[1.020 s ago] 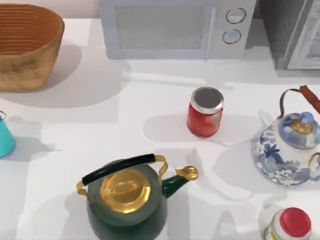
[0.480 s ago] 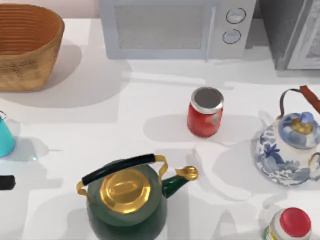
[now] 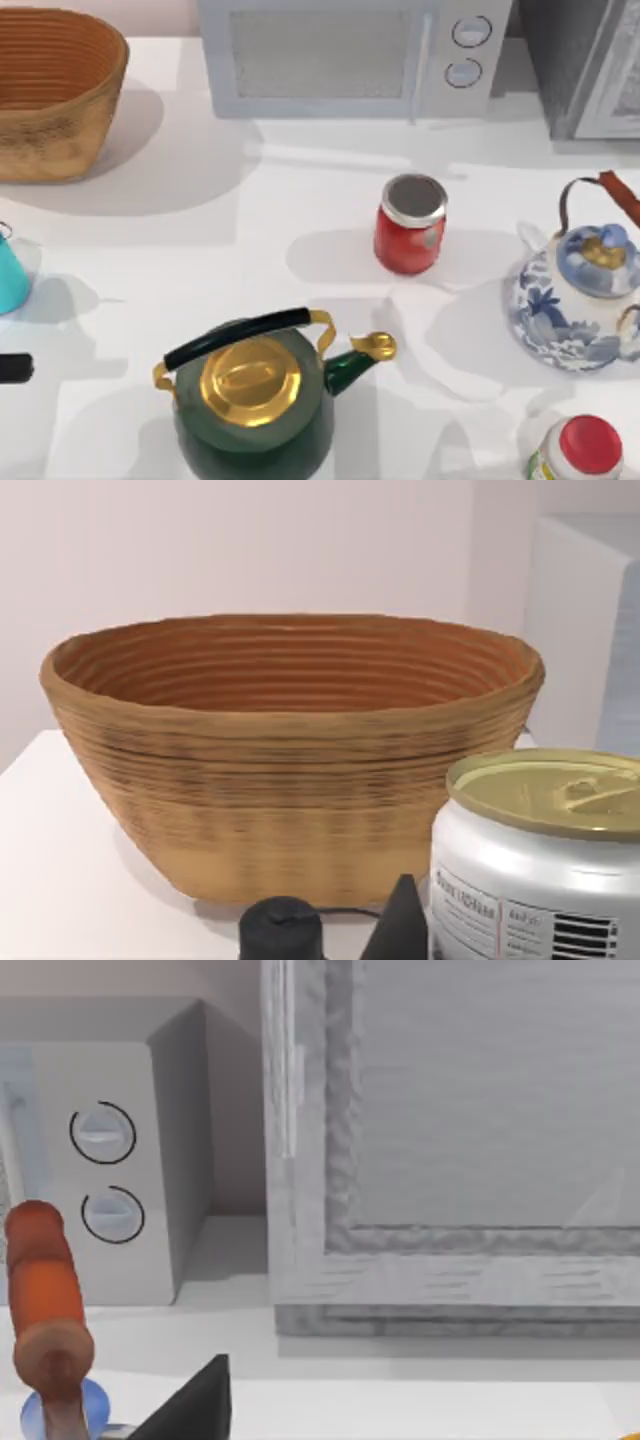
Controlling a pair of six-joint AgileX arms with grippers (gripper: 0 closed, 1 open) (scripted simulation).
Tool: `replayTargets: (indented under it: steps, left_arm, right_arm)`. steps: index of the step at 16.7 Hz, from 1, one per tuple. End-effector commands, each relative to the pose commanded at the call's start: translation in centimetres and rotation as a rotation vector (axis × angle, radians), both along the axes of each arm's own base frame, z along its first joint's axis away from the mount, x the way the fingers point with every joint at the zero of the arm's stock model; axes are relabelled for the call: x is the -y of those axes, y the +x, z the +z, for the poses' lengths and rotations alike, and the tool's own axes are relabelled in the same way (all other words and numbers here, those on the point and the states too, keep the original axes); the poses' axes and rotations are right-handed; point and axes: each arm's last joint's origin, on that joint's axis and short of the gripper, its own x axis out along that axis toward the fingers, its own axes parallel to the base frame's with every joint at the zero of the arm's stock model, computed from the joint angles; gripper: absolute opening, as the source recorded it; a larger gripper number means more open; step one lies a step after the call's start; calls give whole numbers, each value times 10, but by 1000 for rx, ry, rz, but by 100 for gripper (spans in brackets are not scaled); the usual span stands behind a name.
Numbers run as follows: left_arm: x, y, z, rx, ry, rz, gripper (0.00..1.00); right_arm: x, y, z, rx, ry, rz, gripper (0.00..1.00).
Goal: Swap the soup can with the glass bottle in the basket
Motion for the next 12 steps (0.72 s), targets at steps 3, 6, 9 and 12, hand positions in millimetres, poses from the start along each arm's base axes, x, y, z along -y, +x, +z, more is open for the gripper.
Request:
replayTargets:
  steps: [3,6,9,12]
  left_arm:
    - [1,2,8,2,-6,-34,0]
    - [6,11,25,-4,-22,-125,0]
    - [13,30,46,-34,-47,-261,0]
    - [23,65,59,-94,-82,-429,0]
  right_arm:
    - [0,0,0,0,0,0,100]
    - [0,0,0,0,0,0,100]
    - [0,0,0,0,0,0,100]
    - [0,0,0,0,0,0,100]
